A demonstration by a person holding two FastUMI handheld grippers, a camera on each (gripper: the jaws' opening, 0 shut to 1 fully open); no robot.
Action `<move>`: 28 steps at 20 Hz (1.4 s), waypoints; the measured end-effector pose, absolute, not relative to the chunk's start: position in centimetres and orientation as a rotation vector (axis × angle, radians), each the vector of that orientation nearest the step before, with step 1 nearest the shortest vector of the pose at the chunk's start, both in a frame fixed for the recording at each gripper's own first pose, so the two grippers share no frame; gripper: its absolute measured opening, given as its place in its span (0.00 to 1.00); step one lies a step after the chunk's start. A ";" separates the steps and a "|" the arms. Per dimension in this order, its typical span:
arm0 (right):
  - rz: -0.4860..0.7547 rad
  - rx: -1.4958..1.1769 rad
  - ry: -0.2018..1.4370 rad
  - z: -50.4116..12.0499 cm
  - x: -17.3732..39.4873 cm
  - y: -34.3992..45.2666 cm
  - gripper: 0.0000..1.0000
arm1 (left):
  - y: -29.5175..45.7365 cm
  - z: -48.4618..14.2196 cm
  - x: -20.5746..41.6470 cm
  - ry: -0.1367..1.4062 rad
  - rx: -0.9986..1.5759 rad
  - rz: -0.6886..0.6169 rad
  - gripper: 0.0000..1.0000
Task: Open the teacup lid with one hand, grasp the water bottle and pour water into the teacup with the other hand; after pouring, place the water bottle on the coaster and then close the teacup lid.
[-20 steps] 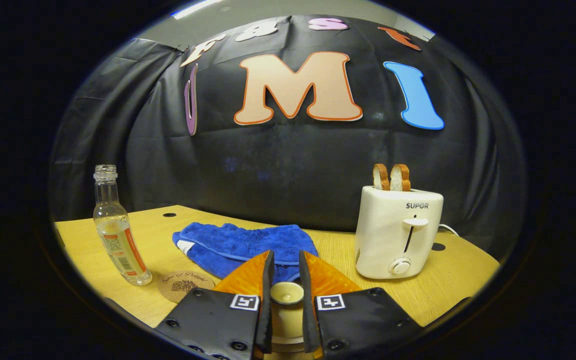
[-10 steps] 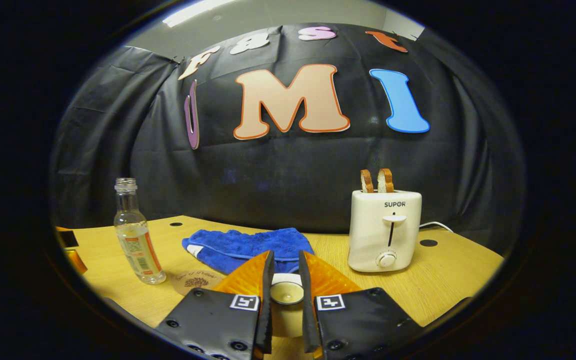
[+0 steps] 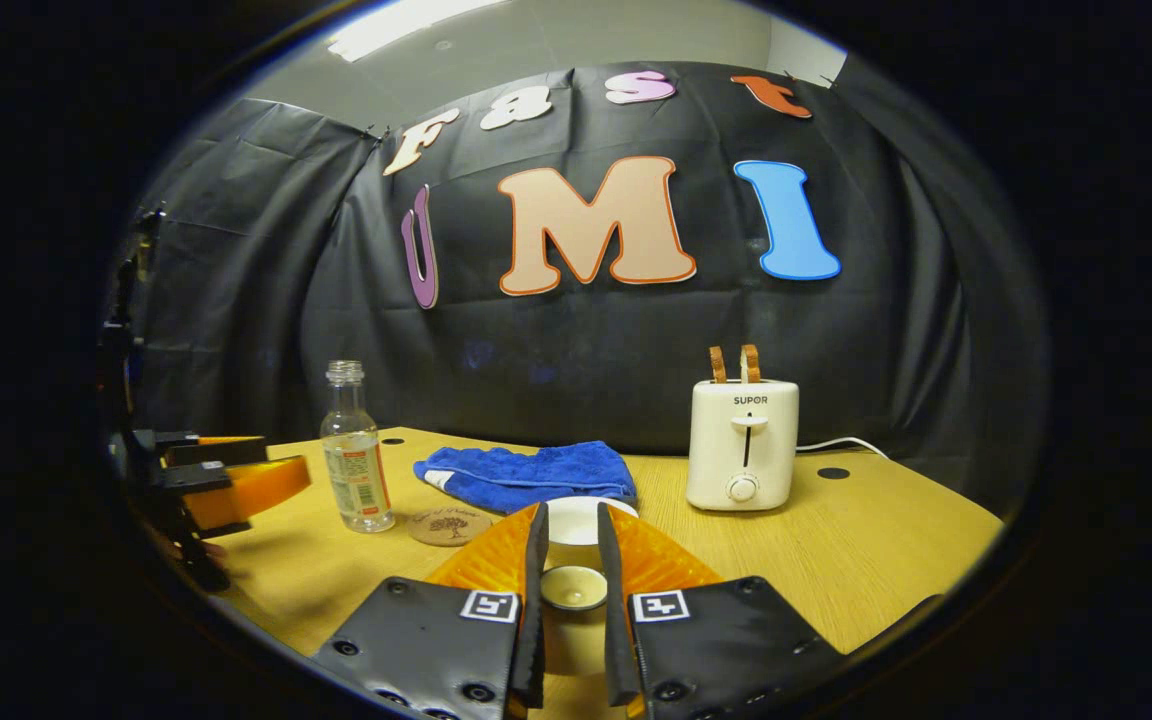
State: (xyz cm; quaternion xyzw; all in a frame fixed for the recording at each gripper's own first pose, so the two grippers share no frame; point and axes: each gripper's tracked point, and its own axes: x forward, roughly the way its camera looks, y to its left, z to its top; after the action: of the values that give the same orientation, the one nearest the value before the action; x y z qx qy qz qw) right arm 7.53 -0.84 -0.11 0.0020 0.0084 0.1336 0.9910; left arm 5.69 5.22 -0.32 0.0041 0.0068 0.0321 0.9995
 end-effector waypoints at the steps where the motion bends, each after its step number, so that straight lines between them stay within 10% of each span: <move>1: 0.272 0.004 0.018 0.0 6.9 -0.9 0.27 | 5.0 -0.3 6.3 0.014 0.007 0.051 0.95; 23: 0.313 0.005 0.019 0.2 3.7 -0.4 0.27 | 6.0 -0.7 16.7 0.011 0.012 0.024 0.95; 25: 0.314 0.006 0.020 0.2 3.6 -0.5 0.27 | 6.1 -0.7 17.3 0.011 0.011 0.018 0.74; 28: 0.307 0.006 0.020 0.2 3.5 -0.7 0.27 | 6.1 -0.7 17.6 0.010 0.008 0.009 0.72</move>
State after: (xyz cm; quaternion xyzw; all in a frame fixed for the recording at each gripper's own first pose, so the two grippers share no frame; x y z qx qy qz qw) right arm 3.55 -0.73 0.17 0.0030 0.0100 0.1528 0.9882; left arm 17.61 6.09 -0.74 0.0041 0.0051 0.0046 1.0000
